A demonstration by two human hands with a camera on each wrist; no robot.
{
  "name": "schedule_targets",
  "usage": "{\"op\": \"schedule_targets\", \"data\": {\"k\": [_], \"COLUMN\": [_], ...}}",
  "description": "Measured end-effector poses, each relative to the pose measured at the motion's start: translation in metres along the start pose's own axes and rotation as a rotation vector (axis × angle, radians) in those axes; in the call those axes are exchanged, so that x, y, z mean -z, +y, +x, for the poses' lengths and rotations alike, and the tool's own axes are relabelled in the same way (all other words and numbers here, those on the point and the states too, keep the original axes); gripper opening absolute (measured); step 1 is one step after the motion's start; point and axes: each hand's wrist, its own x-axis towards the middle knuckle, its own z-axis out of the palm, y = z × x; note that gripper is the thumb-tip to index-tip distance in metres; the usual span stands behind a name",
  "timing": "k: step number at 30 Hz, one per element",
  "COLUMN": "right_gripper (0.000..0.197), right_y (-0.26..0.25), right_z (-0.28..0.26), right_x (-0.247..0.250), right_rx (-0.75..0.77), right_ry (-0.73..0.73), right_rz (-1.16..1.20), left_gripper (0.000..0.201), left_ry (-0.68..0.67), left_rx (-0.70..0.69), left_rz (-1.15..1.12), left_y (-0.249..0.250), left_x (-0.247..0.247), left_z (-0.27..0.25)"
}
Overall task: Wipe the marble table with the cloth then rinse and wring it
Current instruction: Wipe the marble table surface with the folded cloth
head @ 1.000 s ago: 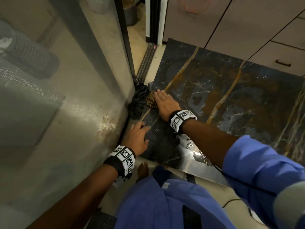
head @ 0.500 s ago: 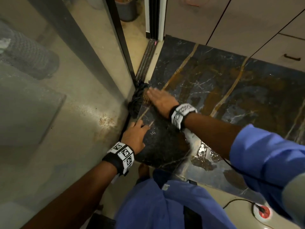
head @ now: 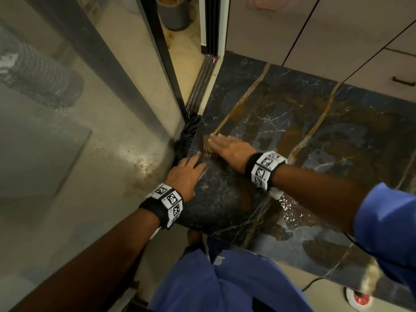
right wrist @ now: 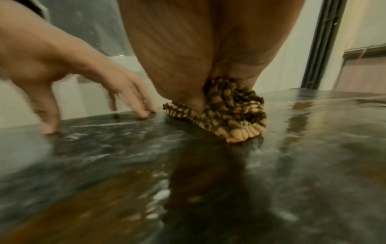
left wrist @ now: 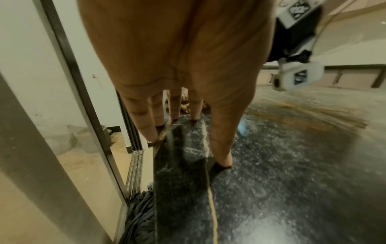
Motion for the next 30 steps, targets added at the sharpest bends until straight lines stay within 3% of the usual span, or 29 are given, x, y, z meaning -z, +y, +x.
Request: {"op": "schedule_targets", "data": {"k": [4, 7, 11, 16, 19, 23, 26, 30], "right_gripper": [0.068, 0.063, 0.064, 0.061, 0.065, 0.066, 0.066, 0.071], "right_y": [0.057, 0.060, 0.015, 0.000, 0.036, 0.076, 0.057, -0.011], "right_z": [0.031, 0.055, 0.049, -0.019, -0.035, -0.005, 0.008, -0.022], "right_x": [0.037, 0.051, 0.027, -0.013, -0.005, 0.020, 0.018, -0.011], "right_rx": [-0.239, -0.336, -0.199, -0.035, -0.169, -0.418, -0.450, -0.320], "right_ry": [0.057, 0.066, 0.039, -0.015, 0.050, 0.055, 0.057, 0.082], "right_rz": [0.116, 0.147, 0.083, 0.030, 0.100, 0.199, 0.183, 0.173], "left_gripper": [0.091, 0.094, 0.098, 0.097, 0.094, 0.089, 0.086, 0.080], "left_ry": [-0.035, -0.059, -0.094, -0.125, -0.140, -0.143, -0.145, -0.124], "left_rx": [-0.019, -0.014, -0.016, -0.002, -0.006, -0.011, -0.017, -0.029], "left_rz": [0.050, 0.083, 0.110, 0.089, 0.066, 0.070, 0.084, 0.098], "left_y": [0.004, 0.006, 0.008, 0.010, 0.012, 0.014, 0.015, 0.016], "left_x": [0.003, 0.008, 0.011, 0.009, 0.005, 0.002, 0.004, 0.006], "left_z": [0.002, 0.003, 0.005, 0.008, 0.013, 0.016, 0.017, 0.017]}}
